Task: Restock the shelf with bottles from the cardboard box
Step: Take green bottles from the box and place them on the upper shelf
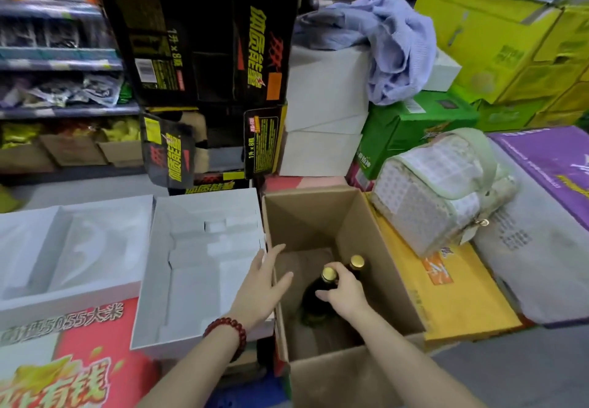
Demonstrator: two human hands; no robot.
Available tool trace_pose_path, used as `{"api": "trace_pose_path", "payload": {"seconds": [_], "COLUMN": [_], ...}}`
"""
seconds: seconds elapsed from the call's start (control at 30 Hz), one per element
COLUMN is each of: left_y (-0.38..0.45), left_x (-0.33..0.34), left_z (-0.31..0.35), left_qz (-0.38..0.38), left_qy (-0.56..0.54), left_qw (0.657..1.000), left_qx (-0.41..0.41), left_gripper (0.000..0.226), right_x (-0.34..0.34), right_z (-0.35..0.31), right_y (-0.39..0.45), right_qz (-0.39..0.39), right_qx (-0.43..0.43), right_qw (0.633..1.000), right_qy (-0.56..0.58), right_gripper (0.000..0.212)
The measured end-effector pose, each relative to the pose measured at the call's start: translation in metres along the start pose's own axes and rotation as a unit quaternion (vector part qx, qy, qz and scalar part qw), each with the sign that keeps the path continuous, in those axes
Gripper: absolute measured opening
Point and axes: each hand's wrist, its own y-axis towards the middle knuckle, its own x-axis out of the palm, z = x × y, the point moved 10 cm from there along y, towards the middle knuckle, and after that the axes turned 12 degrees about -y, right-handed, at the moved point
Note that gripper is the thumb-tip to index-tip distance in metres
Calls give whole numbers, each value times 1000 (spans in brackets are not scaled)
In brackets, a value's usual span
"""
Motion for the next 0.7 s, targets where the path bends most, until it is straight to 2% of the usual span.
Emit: {"api": "trace_pose_path", "payload": {"seconds": [0.13,0.23,0.5,0.7], "left_y": [-1,1,1,-9], "left_x": [-1,0,1,3], "left_z": [-6,-6,-1,20], "left_qz": [12,27,26,-33], "left_qy": [-57,-60,-52,1], "left_qw": [998,998,998,999], "left_qx": [16,20,30,-44], "left_gripper": [53,54,56,66], "right_x": [10,12,0,-70], "right_z": [10,9,-23,-60], "right_y": [14,20,6,-23], "right_qz": [6,14,31,77], "right_qx": [22,18,-110,-159], "right_qw": [999,999,993,983], "right_qy": [30,33,-12,54], "right_gripper": [45,49,22,12]}}
